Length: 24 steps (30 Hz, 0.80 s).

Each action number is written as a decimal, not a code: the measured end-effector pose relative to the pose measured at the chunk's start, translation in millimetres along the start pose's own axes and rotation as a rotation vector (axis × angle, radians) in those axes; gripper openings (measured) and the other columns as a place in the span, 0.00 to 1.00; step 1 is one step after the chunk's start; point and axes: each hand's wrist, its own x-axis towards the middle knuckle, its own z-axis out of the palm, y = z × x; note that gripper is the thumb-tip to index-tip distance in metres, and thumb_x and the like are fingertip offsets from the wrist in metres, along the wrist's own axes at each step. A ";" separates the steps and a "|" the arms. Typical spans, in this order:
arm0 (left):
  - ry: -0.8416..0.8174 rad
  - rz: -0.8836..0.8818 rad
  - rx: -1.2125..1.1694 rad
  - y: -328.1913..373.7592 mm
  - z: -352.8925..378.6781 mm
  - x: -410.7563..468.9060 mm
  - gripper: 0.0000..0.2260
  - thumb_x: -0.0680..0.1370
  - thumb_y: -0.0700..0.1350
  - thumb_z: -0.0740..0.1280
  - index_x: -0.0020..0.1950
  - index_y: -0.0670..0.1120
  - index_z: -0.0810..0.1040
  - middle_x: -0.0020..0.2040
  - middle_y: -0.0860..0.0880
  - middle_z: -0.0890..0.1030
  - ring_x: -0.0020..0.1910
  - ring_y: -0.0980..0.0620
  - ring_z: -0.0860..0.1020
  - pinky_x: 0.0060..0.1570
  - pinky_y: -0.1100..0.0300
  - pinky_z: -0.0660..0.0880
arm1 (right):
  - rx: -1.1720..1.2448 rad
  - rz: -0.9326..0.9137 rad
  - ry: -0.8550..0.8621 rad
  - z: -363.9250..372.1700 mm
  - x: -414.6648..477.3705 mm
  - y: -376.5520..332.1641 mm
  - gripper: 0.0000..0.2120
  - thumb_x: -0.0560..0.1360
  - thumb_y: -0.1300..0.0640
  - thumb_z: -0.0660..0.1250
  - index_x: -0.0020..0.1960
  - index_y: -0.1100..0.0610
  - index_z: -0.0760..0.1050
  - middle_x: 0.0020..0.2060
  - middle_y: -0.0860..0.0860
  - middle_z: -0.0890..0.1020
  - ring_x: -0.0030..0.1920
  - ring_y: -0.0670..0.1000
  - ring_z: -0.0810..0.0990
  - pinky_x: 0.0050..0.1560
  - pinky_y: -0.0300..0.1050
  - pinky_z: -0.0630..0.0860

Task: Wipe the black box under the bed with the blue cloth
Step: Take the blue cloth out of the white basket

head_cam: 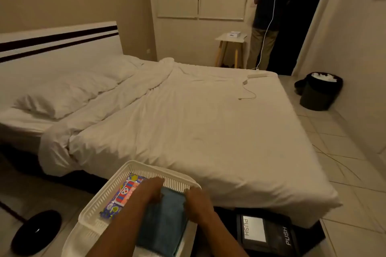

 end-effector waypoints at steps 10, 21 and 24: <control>0.037 0.019 -0.025 -2.0 44.4 44.6 0.17 0.79 0.47 0.67 0.65 0.40 0.78 0.66 0.41 0.78 0.66 0.45 0.76 0.61 0.58 0.71 | -0.169 -0.035 -0.138 47.9 43.5 5.3 0.12 0.77 0.65 0.59 0.55 0.65 0.79 0.55 0.63 0.81 0.57 0.64 0.78 0.59 0.56 0.72; -0.041 0.112 0.316 -7.8 39.4 66.5 0.16 0.79 0.41 0.62 0.66 0.40 0.74 0.69 0.40 0.74 0.71 0.40 0.67 0.70 0.48 0.61 | -0.173 0.036 -0.047 86.6 68.3 11.4 0.16 0.80 0.65 0.53 0.63 0.62 0.74 0.62 0.62 0.75 0.62 0.62 0.73 0.61 0.54 0.68; -0.060 0.111 0.312 -11.9 34.9 71.4 0.16 0.78 0.43 0.65 0.64 0.40 0.77 0.67 0.39 0.75 0.70 0.40 0.69 0.70 0.49 0.64 | -0.121 0.059 -0.032 86.6 70.9 10.1 0.15 0.80 0.64 0.53 0.63 0.61 0.73 0.62 0.61 0.76 0.61 0.61 0.73 0.61 0.54 0.69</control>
